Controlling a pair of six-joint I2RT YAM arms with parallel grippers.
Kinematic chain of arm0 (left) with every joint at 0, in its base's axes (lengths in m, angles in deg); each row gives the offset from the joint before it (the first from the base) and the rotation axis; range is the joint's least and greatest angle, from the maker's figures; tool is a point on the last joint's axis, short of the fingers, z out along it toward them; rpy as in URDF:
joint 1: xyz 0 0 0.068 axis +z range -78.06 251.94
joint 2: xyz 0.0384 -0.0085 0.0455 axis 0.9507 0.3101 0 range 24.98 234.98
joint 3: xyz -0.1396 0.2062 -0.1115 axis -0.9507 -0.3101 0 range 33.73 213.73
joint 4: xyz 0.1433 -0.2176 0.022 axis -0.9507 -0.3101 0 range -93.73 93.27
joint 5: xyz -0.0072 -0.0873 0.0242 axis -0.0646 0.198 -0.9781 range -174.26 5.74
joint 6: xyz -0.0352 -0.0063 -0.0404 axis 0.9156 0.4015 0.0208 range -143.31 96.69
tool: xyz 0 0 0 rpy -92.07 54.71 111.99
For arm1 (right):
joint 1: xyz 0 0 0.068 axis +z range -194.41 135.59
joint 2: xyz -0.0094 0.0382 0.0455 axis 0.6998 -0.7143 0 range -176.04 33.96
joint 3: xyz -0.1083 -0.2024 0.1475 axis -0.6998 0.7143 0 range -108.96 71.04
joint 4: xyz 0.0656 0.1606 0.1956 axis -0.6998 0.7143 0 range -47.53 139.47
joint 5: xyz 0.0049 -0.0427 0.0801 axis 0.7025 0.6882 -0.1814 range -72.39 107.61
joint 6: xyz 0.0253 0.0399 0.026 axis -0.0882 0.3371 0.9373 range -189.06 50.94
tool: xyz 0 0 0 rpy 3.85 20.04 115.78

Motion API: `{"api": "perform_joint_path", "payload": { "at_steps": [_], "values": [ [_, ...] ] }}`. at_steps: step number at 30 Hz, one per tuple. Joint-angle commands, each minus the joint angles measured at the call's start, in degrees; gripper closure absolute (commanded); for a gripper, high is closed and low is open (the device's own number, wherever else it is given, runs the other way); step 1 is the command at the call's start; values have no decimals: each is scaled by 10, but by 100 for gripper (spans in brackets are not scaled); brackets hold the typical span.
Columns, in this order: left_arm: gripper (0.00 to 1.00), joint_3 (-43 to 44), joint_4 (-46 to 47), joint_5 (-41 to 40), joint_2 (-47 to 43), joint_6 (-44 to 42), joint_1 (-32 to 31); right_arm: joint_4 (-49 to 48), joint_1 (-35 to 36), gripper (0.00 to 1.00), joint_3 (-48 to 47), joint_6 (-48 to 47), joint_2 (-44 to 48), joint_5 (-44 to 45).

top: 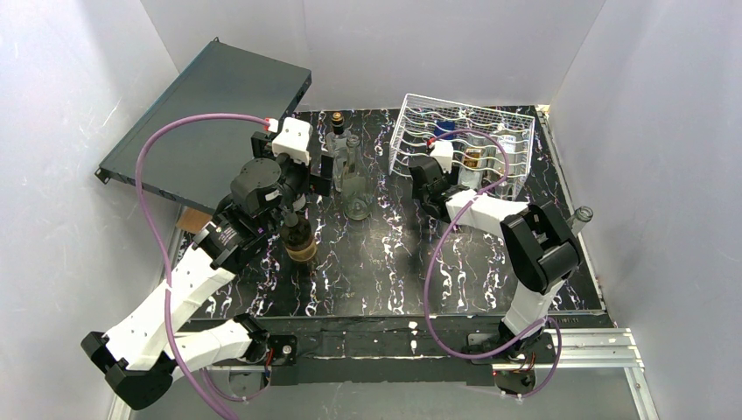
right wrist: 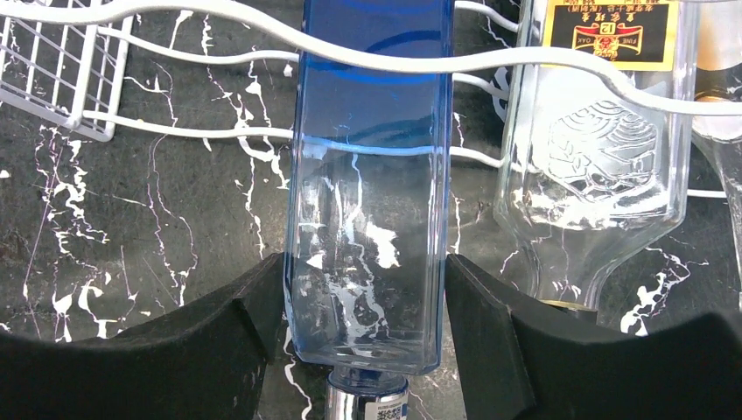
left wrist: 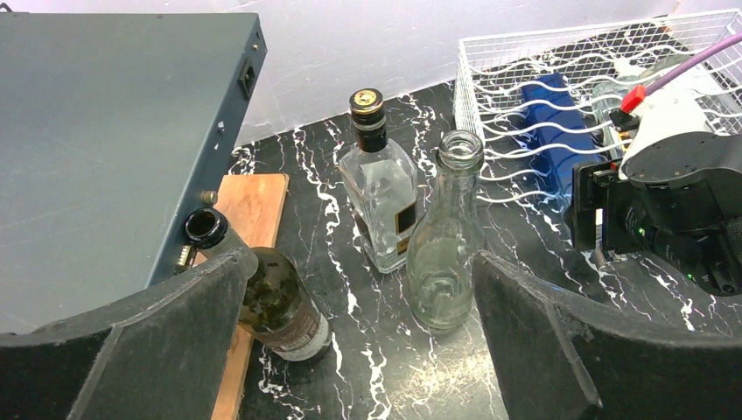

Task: Put the wine bottle on the wine rack

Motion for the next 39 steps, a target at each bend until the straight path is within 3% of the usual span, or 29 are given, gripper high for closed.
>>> {"api": "perform_joint_path", "payload": {
  "at_steps": [1,7,13,15,20,24,31,39],
  "values": [
    [1,3,9,-2,0,0,-4,-31,-19,99,-27,-22,-21,-19],
    [1,2,10,-3,-1,-1,-6,-28,-25,99,-51,-27,-46,-32],
    [1,2,11,-6,0,-3,-7,-15,-27,84,-67,-28,-58,-42],
    [1,1,11,-7,0,-4,-8,-6,-26,73,-68,-30,-55,-51],
    [1,2,11,-6,-4,-5,-8,67,-26,36,-91,-21,-44,-67],
    [1,3,11,-7,-6,-4,-9,126,-25,21,-109,-7,-35,-69],
    [1,6,5,-5,17,-1,-22,161,-24,10,-106,-17,17,-86],
    [1,1,11,-20,20,-7,-23,186,-24,7,-148,-45,98,-117]
  ]
}}
